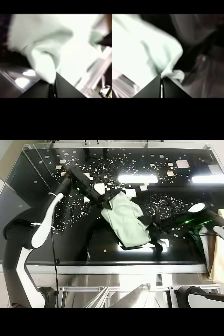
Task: Fold the shirts.
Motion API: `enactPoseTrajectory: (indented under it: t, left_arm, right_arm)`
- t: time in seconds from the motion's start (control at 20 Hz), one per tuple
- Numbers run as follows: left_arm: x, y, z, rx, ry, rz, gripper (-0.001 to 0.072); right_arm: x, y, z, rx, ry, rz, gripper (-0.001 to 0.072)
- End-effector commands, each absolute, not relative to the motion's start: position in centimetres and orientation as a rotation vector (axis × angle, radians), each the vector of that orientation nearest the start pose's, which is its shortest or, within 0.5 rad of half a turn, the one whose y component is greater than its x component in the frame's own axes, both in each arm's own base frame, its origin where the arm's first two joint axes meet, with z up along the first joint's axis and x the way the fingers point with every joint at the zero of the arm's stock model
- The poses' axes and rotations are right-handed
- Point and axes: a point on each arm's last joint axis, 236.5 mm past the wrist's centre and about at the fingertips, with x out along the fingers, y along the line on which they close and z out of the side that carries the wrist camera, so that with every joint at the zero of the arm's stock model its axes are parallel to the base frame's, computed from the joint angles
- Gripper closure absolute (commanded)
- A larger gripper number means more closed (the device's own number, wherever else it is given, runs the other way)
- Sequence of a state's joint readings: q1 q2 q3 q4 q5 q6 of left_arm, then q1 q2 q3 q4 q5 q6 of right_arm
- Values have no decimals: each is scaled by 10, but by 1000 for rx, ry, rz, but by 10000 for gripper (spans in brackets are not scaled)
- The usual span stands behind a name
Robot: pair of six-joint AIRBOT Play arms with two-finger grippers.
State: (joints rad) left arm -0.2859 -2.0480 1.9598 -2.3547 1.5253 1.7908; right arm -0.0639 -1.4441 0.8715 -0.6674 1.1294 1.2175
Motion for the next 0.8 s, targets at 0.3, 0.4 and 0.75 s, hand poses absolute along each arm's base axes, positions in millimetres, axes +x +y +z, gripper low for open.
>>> enactPoseTrajectory:
  t: [0.3, 0.4, 0.75]
  left_arm:
    - [409, -192, 186, -262, 1145, -866, 697]
    - [398, -169, 206, -276, 1099, -821, 697]
    - [341, -162, 205, -272, 1102, -808, 696]
  right_arm:
    - [401, -17, 301, 708, 288, 313, 696]
    - [370, -35, 346, 664, 143, 262, 695]
    - [345, 18, 320, 578, 319, 410, 695]
